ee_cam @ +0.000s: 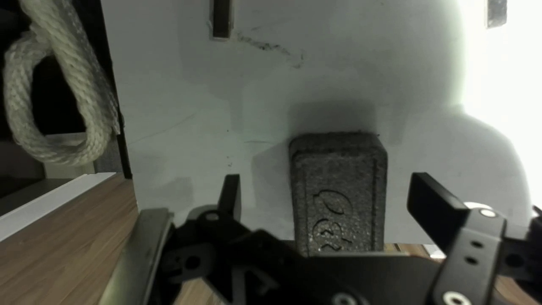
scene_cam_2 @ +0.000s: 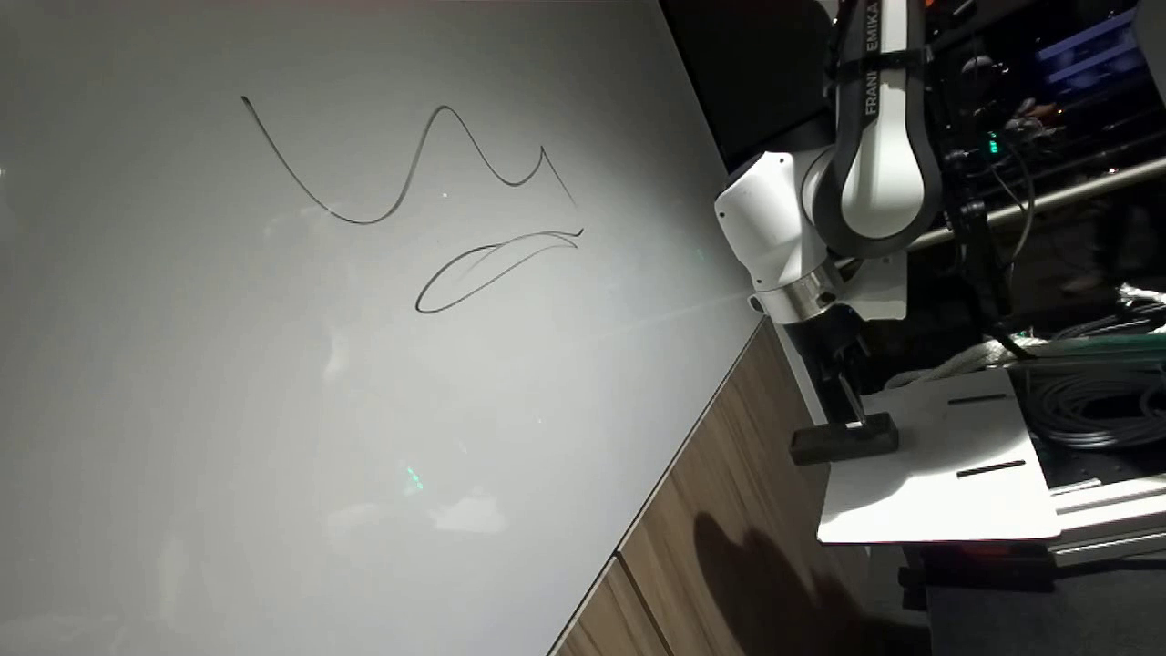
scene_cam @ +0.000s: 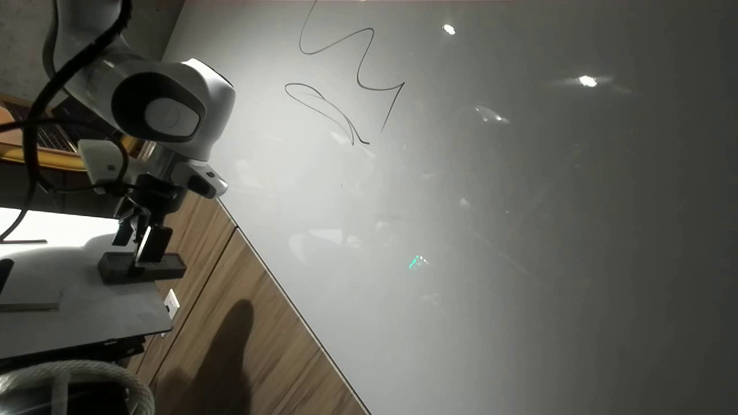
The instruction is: Use the eraser to wipe the whiteboard.
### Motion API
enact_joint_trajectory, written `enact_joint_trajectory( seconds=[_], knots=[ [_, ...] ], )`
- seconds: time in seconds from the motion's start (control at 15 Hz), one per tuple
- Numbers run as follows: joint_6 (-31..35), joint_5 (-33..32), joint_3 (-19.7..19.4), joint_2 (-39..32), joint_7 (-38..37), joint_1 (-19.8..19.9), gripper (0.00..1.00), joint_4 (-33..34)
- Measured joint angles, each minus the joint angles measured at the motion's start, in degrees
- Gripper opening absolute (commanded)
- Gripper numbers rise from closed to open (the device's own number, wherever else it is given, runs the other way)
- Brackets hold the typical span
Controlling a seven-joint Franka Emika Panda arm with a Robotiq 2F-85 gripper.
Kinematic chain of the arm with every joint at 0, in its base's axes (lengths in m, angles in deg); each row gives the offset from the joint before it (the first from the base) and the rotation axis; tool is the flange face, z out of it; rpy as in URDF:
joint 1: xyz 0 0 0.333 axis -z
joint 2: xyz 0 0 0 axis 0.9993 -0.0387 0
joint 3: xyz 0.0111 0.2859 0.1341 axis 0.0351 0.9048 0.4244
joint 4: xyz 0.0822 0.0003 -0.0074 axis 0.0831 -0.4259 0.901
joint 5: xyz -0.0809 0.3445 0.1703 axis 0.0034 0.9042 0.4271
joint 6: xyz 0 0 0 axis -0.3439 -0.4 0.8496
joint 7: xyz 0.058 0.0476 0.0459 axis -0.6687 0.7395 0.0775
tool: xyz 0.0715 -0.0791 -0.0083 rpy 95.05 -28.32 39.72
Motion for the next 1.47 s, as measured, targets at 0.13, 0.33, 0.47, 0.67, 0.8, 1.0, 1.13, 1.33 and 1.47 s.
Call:
enact_joint_trajectory(
  seconds=[0.13, 0.33, 0.47, 0.67, 0.8, 1.0, 1.13, 1.33, 1.47],
  knots=[
    [0.00, 0.00, 0.00, -0.02, -0.19, -0.37, 1.00, 0.49],
    [0.00, -0.01, 0.00, -0.25, -0.71, -1.14, 1.00, 1.29],
    [0.00, -0.01, 0.00, -0.66, -0.97, -1.40, 1.00, 1.85],
    [0.00, -0.02, 0.00, -1.84, -1.11, -1.49, 1.00, 2.80],
    [0.00, -0.02, -0.04, -2.78, -1.14, -1.49, 1.00, 3.38],
    [0.00, -0.02, -0.33, -4.07, -1.14, -1.53, 1.00, 4.03],
    [0.00, -0.02, -0.60, -4.65, -1.14, -1.67, 0.78, 4.39],
    [0.00, -0.02, -0.96, -4.86, -1.14, -2.15, 0.58, 4.48],
    [0.00, -0.02, -1.16, -4.86, -1.14, -2.48, 0.42, 4.48]
  ],
)
